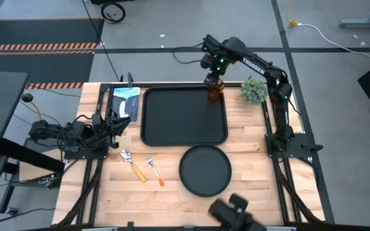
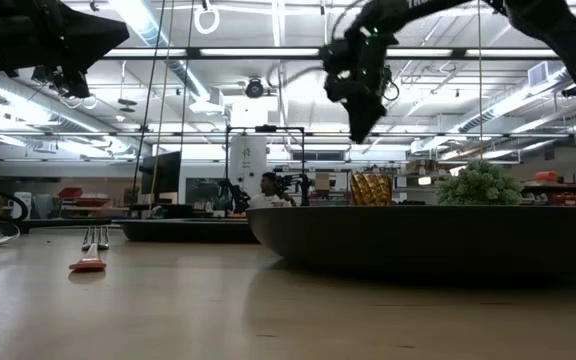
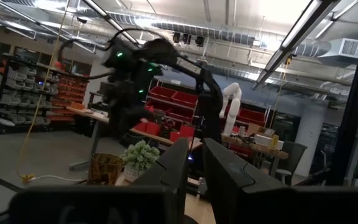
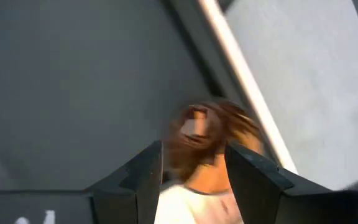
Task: Pick and place plate/cup/fork/spoon on tray
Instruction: Put the black plate on the black tray
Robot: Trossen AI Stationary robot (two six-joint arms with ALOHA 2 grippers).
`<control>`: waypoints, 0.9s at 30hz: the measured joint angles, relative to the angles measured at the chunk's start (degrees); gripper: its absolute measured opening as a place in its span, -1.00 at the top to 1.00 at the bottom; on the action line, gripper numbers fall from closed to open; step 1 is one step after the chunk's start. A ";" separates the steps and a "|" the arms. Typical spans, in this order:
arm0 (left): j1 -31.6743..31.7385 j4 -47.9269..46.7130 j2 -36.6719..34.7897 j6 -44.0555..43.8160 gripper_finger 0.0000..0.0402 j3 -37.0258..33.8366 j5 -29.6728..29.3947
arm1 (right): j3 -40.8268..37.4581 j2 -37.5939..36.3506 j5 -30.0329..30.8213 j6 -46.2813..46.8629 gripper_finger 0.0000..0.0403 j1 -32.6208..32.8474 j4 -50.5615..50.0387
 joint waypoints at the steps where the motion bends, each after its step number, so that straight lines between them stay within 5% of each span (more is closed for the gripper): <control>1: -0.01 0.00 0.00 0.00 0.72 0.00 0.00 | 0.00 -0.30 -0.04 0.28 0.11 1.79 0.13; 15: -0.04 -3.65 -0.02 -3.03 0.72 0.00 0.00 | -4.23 -0.37 5.57 5.48 0.11 30.71 4.12; 27: -0.07 -3.85 -0.02 -1.23 0.72 0.00 0.07 | -6.34 -0.37 13.11 13.10 0.11 44.02 -0.22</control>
